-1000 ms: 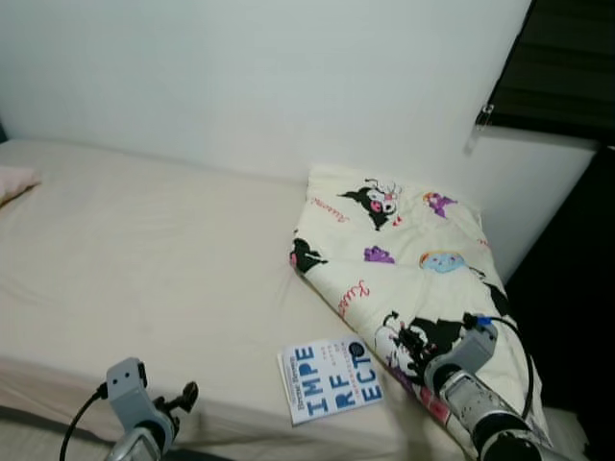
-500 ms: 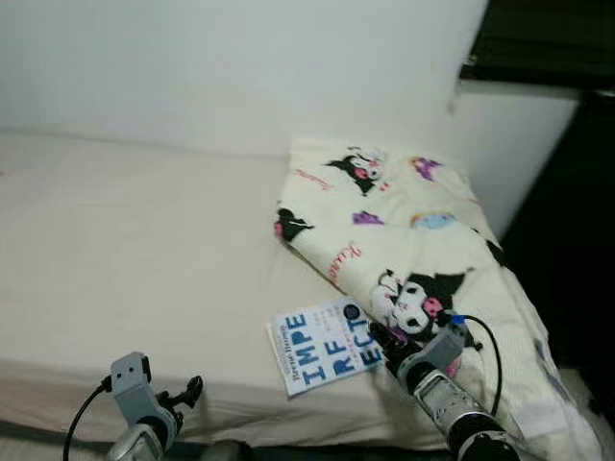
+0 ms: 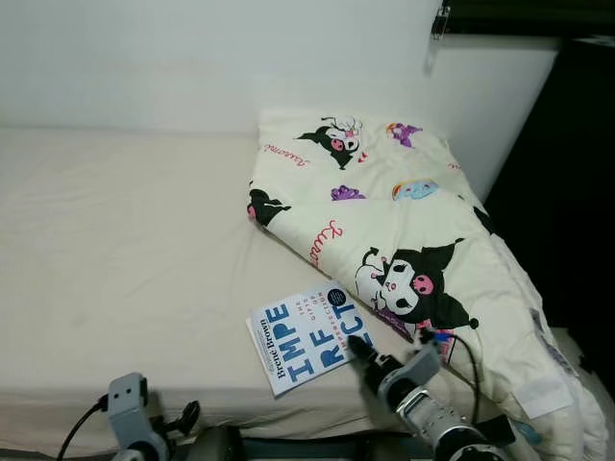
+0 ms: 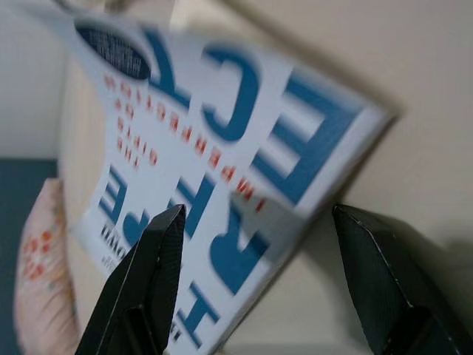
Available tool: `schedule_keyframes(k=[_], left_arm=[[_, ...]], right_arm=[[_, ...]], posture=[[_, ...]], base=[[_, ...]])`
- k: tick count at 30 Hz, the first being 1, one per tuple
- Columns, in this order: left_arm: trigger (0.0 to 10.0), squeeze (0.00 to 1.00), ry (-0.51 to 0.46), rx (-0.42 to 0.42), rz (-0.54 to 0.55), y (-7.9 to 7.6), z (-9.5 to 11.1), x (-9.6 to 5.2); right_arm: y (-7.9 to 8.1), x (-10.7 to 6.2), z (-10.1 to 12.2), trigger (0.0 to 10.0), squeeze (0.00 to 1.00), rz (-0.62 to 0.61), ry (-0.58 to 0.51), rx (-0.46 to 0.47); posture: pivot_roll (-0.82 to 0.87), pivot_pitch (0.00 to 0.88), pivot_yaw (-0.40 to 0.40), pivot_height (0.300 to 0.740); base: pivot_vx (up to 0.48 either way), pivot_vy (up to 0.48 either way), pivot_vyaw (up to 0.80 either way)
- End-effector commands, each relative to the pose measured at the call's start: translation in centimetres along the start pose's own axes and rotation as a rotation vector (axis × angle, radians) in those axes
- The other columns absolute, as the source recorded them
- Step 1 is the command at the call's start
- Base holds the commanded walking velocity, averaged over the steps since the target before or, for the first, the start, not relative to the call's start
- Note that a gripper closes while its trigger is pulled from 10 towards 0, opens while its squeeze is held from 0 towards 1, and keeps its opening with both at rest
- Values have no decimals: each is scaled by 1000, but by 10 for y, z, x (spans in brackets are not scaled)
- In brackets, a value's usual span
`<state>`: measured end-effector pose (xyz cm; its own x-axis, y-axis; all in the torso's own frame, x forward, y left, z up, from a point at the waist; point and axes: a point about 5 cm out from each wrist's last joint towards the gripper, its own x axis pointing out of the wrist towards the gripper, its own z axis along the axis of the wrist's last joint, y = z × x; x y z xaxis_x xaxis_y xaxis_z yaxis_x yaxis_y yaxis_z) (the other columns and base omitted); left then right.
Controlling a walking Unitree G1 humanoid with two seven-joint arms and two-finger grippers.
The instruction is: Clean up the room
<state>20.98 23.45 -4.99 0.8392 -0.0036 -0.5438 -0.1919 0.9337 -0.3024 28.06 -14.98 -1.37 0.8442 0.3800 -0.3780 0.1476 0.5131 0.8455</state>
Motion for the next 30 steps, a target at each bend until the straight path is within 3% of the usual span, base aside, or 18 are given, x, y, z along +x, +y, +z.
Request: schedule_keyframes(k=[1, 9, 17, 18, 21, 22, 30], left_arm=[[10000, 0, 16, 26, 2, 8, -4, -6], [10000, 0, 33, 63, -10, 16, -13, -16], [10000, 0, 51, 88, -6, 29, -21, -28], [10000, 0, 53, 90, -7, 30, -22, -29], [10000, 0, 55, 92, -9, 30, -23, -30], [10000, 0, 53, 93, -11, 30, -23, -30], [10000, 0, 36, 88, -30, 20, -21, -24]], right_arm=[[-4, -2, -18, 10000, 0, -8, 67, 30], [2, 1, -25, 10000, 0, 52, 70, 66], [12, 4, -3, 10000, 0, 140, -55, 64], [14, 4, 1, 4078, 0, 150, -72, 57], [16, 5, 7, 4078, 0, 158, -94, 49], [17, 5, 10, 0, 0, 165, -104, 50], [21, 4, 27, 0, 0, 193, -150, 38]], posture=[[160, 133, -19, 535], [189, 175, -8, 535], [221, 216, 3, 535], [222, 219, 3, 535], [222, 219, 3, 535], [223, 220, 2, 535], [210, 200, -12, 535]], base=[[0, 0, 0], [0, 0, 0], [0, 0, 0], [0, 0, 0], [0, 0, 0], [0, 0, 0], [0, 0, 0]])
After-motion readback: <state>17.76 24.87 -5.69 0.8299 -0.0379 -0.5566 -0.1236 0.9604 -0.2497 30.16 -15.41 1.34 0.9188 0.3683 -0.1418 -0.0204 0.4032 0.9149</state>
